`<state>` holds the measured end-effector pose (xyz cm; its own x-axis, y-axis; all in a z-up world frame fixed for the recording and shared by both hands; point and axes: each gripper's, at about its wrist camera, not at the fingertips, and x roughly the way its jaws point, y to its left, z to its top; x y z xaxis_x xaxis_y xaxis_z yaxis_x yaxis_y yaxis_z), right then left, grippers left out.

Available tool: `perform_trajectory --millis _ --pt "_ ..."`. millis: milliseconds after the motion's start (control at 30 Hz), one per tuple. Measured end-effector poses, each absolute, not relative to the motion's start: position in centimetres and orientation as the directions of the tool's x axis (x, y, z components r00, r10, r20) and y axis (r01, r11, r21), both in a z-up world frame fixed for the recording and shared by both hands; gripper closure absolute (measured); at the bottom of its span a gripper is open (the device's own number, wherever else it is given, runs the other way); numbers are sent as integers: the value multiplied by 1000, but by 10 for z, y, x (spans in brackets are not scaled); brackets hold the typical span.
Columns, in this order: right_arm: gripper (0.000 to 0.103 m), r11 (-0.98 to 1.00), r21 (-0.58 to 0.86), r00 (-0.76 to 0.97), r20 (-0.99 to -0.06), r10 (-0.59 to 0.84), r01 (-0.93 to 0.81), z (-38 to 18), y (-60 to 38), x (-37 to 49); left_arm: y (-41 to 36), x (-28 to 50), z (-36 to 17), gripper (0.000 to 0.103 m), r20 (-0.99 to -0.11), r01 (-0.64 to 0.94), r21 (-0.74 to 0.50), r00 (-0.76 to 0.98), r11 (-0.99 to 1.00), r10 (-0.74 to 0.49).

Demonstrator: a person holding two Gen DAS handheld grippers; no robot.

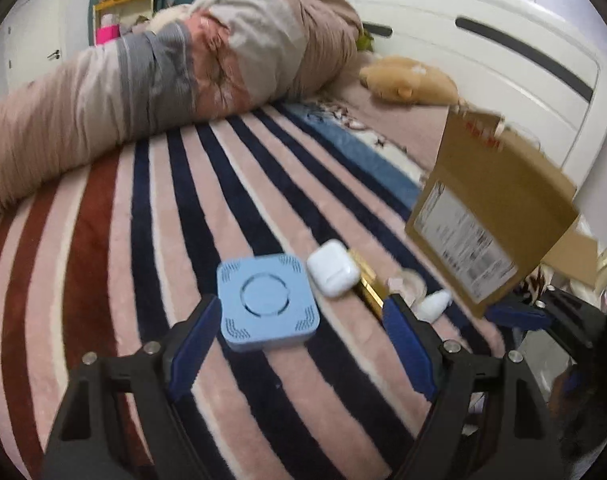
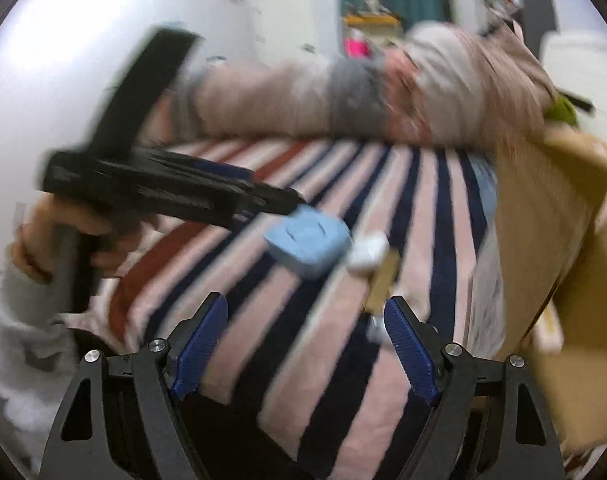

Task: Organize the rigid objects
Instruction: 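Grasp the white foam pump bottle with the right tool while the left tool grasps the gold bar case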

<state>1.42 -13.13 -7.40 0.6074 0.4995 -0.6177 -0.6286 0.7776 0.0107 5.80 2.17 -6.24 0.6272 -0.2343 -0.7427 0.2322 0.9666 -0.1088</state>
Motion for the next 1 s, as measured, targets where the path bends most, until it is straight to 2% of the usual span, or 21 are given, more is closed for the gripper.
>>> perform_trajectory --millis 100,233,400,467,633,667,767,833,900,1000 --pt "24 869 -28 670 -649 360 -495 -106 -133 33 22 63 -75 23 -755 221 -139 607 965 -247" --pt "24 911 -75 708 -656 261 -405 -123 -133 53 19 65 -80 23 -763 216 -134 600 967 -240" --pt "25 915 -222 785 -603 142 -336 -134 -122 55 15 67 -84 23 -762 231 -173 584 957 -279" --pt "26 916 -238 797 -590 127 -322 -136 -123 53 9 71 -91 23 -775 254 -210 546 944 -319" --pt "44 926 -238 815 -569 112 -293 -143 -130 55 -20 82 -109 23 -803 297 -265 459 917 -380" --pt "44 925 -237 818 -564 116 -295 -145 -131 52 -24 83 -110 25 -803 297 -270 454 916 -385" --pt "44 927 -224 821 -555 133 -301 -146 -131 54 -37 86 -114 43 -804 319 -301 422 898 -420" --pt "44 927 -198 817 -553 164 -320 -144 -135 51 -41 89 -118 45 -814 303 -288 422 909 -399" --pt "44 920 -180 804 -561 195 -348 -144 -139 48 -45 92 -122 54 -828 292 -260 423 920 -368" --pt "44 906 -177 794 -563 227 -384 -145 -141 41 -48 96 -129 57 -840 276 -243 420 930 -344"
